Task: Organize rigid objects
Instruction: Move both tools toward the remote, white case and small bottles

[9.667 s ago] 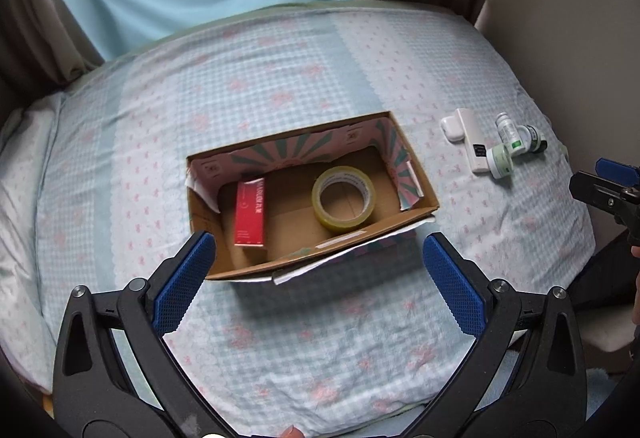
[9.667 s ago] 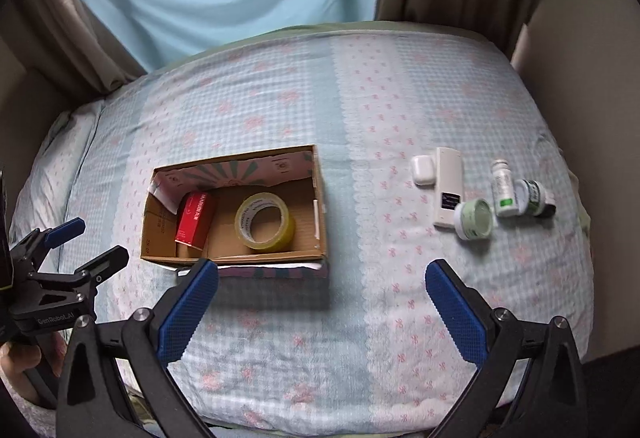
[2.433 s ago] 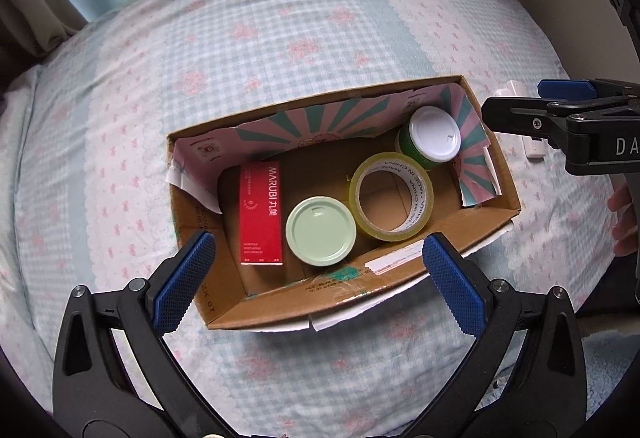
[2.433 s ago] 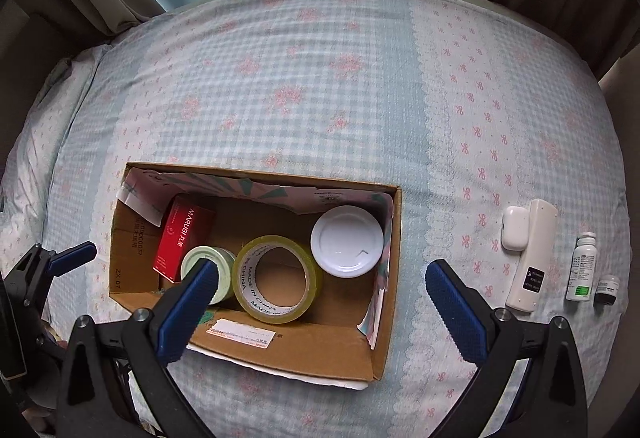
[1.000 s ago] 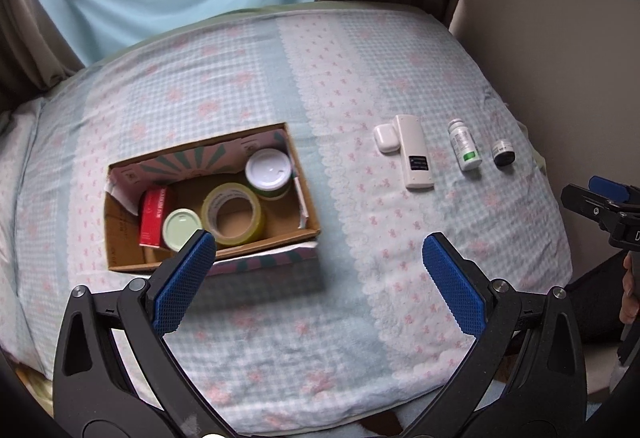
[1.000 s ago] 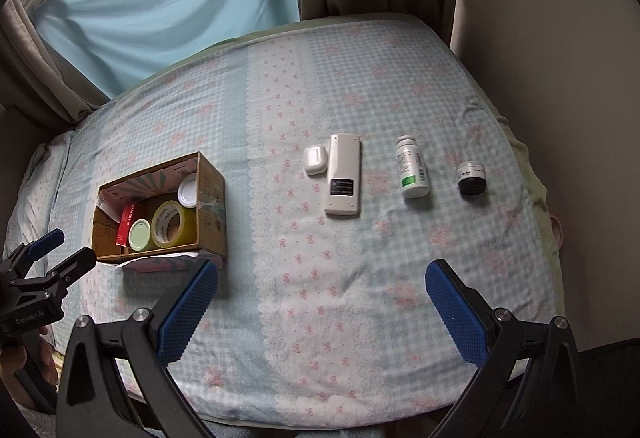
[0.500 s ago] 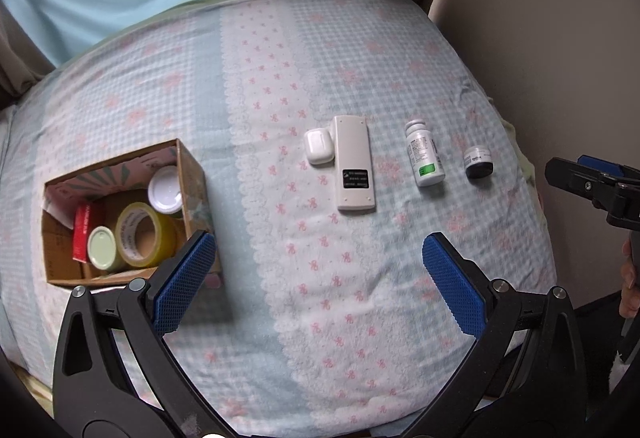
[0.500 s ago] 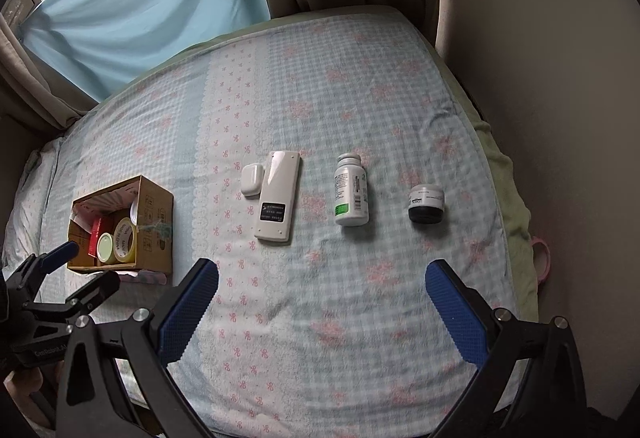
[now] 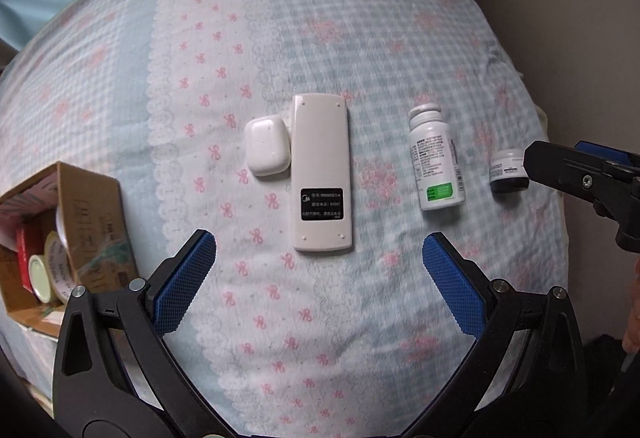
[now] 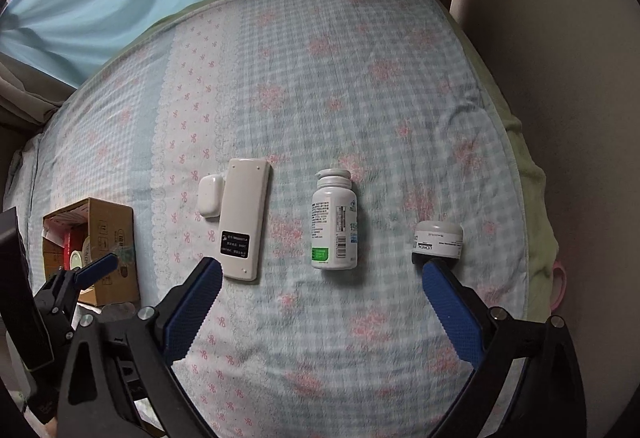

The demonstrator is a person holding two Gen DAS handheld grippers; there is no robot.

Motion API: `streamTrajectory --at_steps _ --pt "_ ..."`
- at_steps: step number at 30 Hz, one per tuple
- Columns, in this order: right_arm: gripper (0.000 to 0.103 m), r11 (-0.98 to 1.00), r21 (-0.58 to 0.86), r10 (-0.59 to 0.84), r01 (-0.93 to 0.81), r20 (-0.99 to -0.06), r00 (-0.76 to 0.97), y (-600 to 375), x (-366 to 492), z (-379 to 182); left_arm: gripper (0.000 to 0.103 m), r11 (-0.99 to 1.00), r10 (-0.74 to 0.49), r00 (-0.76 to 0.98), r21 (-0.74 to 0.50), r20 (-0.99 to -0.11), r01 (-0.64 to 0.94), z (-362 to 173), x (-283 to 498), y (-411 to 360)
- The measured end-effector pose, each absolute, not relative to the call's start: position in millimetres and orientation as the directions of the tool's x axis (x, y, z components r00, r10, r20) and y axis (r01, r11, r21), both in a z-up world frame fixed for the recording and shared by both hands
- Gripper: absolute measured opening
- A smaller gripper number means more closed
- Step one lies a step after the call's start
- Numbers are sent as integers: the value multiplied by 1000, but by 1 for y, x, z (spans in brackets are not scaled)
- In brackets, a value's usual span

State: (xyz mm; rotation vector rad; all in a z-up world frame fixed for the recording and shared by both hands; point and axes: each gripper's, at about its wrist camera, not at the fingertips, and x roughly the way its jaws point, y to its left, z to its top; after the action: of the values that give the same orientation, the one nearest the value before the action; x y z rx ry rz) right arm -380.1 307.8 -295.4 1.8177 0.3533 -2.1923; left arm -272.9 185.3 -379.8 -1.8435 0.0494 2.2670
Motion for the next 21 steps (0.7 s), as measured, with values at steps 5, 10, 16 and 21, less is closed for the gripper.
streamTrajectory --at_steps 5,10,16,21 --pt "100 -942 -45 5 331 -993 -119 308 -406 -339 102 -982 119 -100 -102 -988 -160 -431 -298 201" --pt "95 -953 -58 42 296 -997 -62 309 -420 -376 99 -985 94 -22 -89 -995 -150 -469 -314 213" --pt "85 -967 -55 61 249 -998 15 313 -433 -413 87 -988 80 49 -86 -996 -127 -500 -324 218" --pt "77 -970 -63 77 235 -996 52 313 -440 -430 86 -990 61 54 -67 -997 -120 -509 -332 225"
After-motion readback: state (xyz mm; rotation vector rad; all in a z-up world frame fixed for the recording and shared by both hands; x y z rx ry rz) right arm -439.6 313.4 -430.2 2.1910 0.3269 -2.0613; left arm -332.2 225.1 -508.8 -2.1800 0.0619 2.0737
